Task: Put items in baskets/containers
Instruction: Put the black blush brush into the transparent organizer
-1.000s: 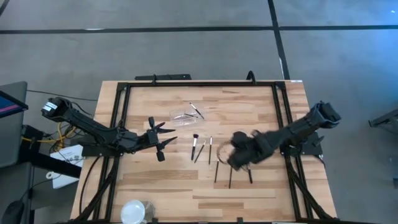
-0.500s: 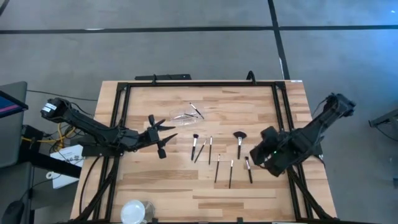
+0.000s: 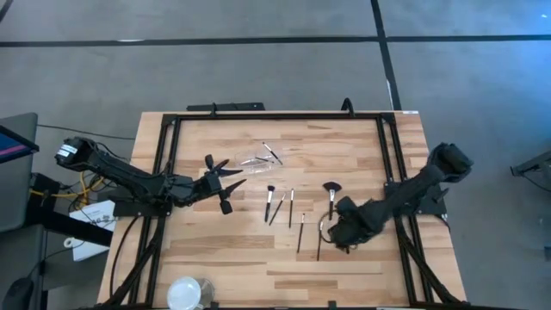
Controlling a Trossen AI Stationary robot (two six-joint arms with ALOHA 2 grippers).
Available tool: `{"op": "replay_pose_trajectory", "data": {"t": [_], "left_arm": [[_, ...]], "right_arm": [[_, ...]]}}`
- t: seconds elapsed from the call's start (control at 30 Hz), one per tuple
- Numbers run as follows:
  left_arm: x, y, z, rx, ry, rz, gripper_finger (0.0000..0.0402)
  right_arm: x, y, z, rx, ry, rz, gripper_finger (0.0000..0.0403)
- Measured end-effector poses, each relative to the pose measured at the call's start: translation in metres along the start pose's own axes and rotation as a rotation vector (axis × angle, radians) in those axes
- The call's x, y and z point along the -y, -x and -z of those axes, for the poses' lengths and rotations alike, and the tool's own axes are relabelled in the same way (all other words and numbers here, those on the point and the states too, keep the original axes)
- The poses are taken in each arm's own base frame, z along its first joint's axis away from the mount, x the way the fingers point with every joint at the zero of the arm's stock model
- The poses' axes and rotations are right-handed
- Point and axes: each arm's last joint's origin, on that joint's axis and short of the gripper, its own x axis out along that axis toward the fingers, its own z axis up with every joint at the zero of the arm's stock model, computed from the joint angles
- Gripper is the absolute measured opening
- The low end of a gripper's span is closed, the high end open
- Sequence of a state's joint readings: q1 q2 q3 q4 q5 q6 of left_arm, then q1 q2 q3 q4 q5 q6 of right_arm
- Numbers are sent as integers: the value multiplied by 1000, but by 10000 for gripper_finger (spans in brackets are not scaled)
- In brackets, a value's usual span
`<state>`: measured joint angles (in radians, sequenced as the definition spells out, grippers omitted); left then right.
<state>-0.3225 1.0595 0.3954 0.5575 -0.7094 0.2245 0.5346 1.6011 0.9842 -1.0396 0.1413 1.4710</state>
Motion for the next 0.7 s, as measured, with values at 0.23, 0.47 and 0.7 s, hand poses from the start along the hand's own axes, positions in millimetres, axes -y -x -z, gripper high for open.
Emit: {"op": "replay_pose_trajectory", "data": {"t": [0.23, 0.47, 0.7], "left_arm": [[-2, -1, 0, -3, -2, -11, 131], [-2, -1, 0, -3, -5, -11, 131], [-2, -1, 0, -3, -5, -11, 131]], "right_arm": [[-9, -26, -22, -71, -34, 49, 217], [-14, -40, -21, -145, -41, 81, 218], [-19, -50, -21, -155, -36, 108, 173]]}}
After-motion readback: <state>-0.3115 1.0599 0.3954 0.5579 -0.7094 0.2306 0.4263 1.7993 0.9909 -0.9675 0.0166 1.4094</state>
